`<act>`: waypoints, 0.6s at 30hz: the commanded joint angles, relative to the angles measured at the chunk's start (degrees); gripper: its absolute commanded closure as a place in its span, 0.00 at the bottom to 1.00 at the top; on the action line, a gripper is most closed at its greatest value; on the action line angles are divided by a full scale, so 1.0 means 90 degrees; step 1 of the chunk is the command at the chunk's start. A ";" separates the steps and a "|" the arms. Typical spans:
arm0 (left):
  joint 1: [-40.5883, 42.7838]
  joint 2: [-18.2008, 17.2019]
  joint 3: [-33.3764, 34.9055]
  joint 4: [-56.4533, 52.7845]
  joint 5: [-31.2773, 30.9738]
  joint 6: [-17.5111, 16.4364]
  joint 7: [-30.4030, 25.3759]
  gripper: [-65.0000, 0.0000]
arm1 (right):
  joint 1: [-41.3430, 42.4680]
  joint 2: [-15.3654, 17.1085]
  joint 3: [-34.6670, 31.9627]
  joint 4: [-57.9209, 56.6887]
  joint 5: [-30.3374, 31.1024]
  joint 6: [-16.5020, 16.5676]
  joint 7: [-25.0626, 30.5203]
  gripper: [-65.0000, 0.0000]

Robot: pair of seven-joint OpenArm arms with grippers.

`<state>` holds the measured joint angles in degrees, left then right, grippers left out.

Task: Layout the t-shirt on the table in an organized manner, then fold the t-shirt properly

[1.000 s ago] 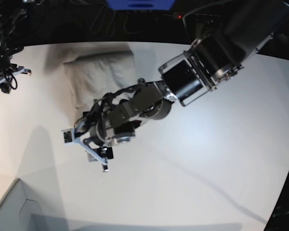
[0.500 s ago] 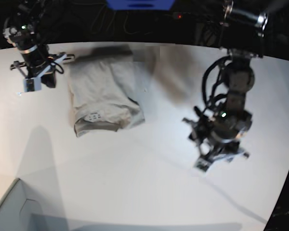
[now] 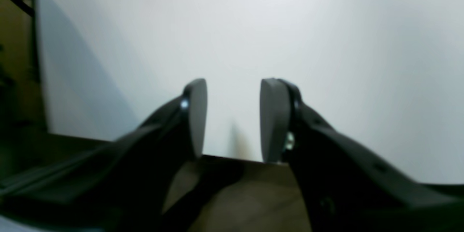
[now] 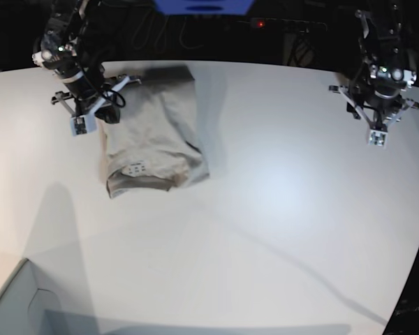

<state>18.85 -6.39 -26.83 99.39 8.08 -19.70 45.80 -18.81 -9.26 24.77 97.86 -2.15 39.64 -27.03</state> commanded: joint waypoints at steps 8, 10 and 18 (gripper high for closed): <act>0.0596 -0.0037 -0.0189 0.0126 -0.0668 0.0026 -0.0073 0.65 | -0.0025 0.0028 0.0056 0.0042 0.0068 0.0040 0.0116 1.00; 0.0723 -0.0027 -0.0169 0.0126 -0.0668 0.0026 -0.0073 0.65 | -0.0093 0.0028 0.0036 -0.0105 0.0068 0.0040 0.0107 1.00; 0.1095 0.0412 -0.0159 -0.0167 -0.0668 0.0026 -0.0073 0.65 | -0.0328 0.0028 0.0104 -0.0056 0.0107 0.0040 0.0195 1.00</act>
<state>28.36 -2.44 -28.03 97.10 2.35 -19.55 46.02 -21.56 -9.28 25.34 95.92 -2.22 39.64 -26.76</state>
